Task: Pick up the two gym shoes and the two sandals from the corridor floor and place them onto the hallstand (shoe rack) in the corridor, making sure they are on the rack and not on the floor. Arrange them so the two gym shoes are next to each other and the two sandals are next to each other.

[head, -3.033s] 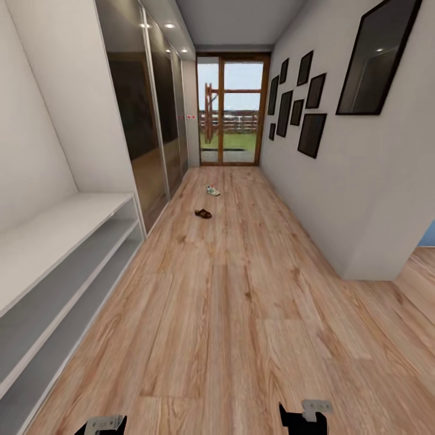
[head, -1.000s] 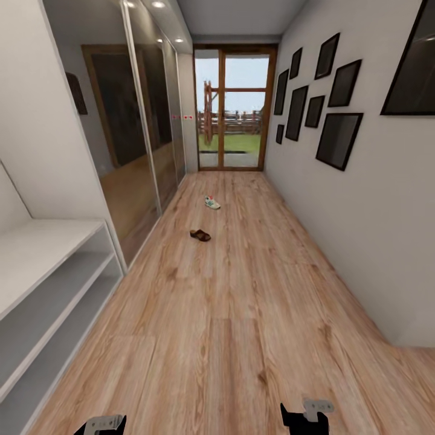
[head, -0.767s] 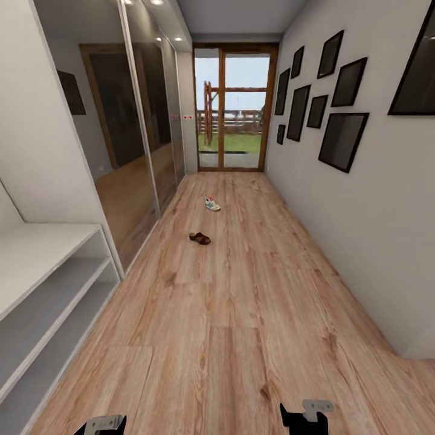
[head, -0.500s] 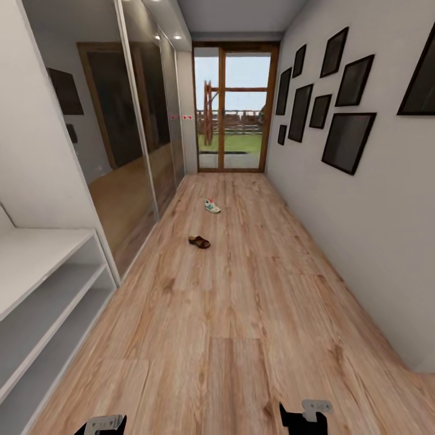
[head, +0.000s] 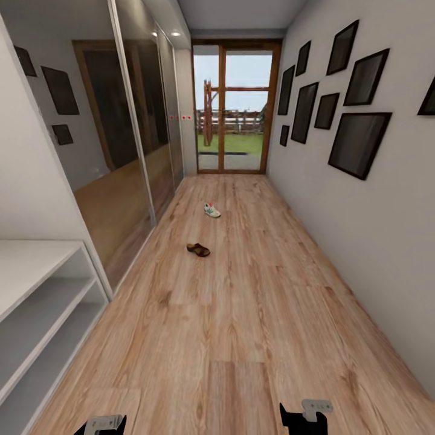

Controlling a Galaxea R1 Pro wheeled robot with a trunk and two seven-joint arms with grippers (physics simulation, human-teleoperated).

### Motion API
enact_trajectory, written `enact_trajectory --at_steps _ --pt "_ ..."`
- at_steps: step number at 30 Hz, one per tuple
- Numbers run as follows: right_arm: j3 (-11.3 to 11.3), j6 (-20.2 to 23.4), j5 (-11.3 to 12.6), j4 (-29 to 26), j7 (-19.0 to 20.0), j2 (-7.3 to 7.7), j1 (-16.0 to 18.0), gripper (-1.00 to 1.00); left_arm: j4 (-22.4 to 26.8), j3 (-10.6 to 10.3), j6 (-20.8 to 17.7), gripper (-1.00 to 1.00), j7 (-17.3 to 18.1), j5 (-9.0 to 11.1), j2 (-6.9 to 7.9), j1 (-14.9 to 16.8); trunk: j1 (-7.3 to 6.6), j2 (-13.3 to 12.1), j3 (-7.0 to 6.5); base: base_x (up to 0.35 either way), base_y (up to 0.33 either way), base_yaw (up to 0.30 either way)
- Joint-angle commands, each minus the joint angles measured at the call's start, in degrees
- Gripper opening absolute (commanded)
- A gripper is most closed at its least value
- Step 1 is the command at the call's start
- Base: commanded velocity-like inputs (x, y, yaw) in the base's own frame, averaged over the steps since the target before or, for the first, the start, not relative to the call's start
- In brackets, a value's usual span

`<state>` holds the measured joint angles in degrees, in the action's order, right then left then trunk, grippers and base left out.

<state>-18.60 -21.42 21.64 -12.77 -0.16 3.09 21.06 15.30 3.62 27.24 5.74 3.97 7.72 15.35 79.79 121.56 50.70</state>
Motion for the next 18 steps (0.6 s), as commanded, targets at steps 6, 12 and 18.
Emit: enact_trajectory --at_steps 6,12,18 --pt "-0.48 -0.2 0.59 0.02 -0.02 0.04 0.04 1.0 -0.07 0.34 0.09 1.0 0.59 0.42 -0.05 0.03 0.03 0.02 0.05 0.34 0.0 0.0" --pt "-0.46 -0.19 0.59 0.02 -0.02 0.06 0.04 1.0 -0.09 0.34 0.09 1.0 0.59 0.43 0.0 0.03 0.03 0.02 0.05 0.34 0.0 0.0" --pt "-0.44 -0.17 0.59 0.02 -0.02 0.07 0.04 1.0 -0.04 0.34 0.09 1.0 0.59 0.43 0.01 0.03 0.03 0.02 0.05 0.34 0.0 0.0"
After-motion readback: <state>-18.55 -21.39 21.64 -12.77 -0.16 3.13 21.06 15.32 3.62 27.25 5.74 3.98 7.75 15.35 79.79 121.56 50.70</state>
